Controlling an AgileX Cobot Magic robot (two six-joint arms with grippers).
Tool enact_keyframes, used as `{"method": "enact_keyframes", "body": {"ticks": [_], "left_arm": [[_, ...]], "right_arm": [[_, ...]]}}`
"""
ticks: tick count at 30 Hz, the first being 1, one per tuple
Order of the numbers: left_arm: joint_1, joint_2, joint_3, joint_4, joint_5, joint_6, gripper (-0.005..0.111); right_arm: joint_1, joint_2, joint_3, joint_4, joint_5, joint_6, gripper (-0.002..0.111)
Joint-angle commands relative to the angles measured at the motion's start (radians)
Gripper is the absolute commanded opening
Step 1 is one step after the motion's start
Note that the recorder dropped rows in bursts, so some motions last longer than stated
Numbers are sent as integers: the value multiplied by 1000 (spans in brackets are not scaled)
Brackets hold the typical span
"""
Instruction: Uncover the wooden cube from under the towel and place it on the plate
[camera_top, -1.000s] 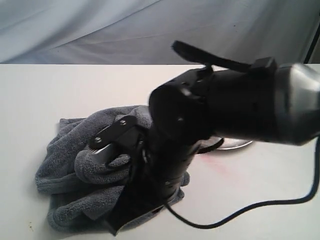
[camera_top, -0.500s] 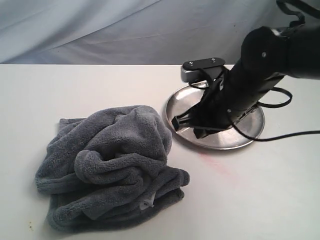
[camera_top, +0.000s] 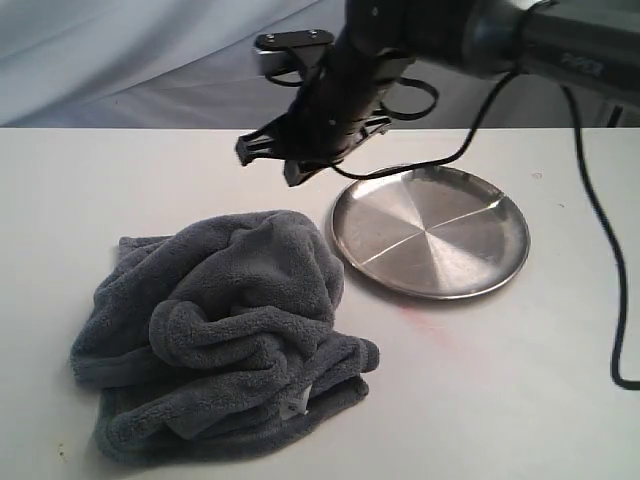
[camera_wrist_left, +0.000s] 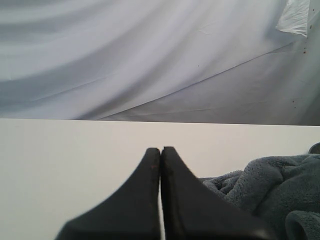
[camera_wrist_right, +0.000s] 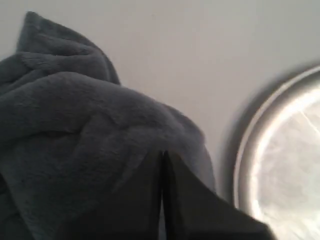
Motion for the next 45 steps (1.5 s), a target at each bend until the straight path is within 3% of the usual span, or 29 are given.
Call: {"method": "enact_keyframes", "body": {"ticks": [1,10,15,19,22,25,26,29,35,45], "left_arm": [[-1,-2,4,1,-2,-1,1],[-1,-2,4,1,-2,-3,1],[-1,-2,4,1,-2,-3,1],[-1,-2,4,1,-2,-3,1],[-1,-2,4,1,-2,-3,1],[-1,-2,4,1,-2,-3,1],[-1,-2,4,1,-2,-3,1],[-1,-2,4,1,-2,-3,1],[-1,-2,4,1,-2,-3,1],[-1,-2,4,1,-2,-3,1]], "right_arm": [[115,68,-84,13,19,-17,0],[401,28,-32,-18,119,-43,0],[460,-109,284,-11,46,-69,0],[431,-272,567,-13,-117,-40,0],[317,-401,771,-13,-235,-37,0],[169,-445,852,-13,-270,-37,0],[92,-447,854,-18,-268,-37,0],[-1,-447,848,-15,-308,-37,0],[-130,-396,731,-15,-298,-49,0],[-99,-162,281,-17,-96,-49,0]]}}
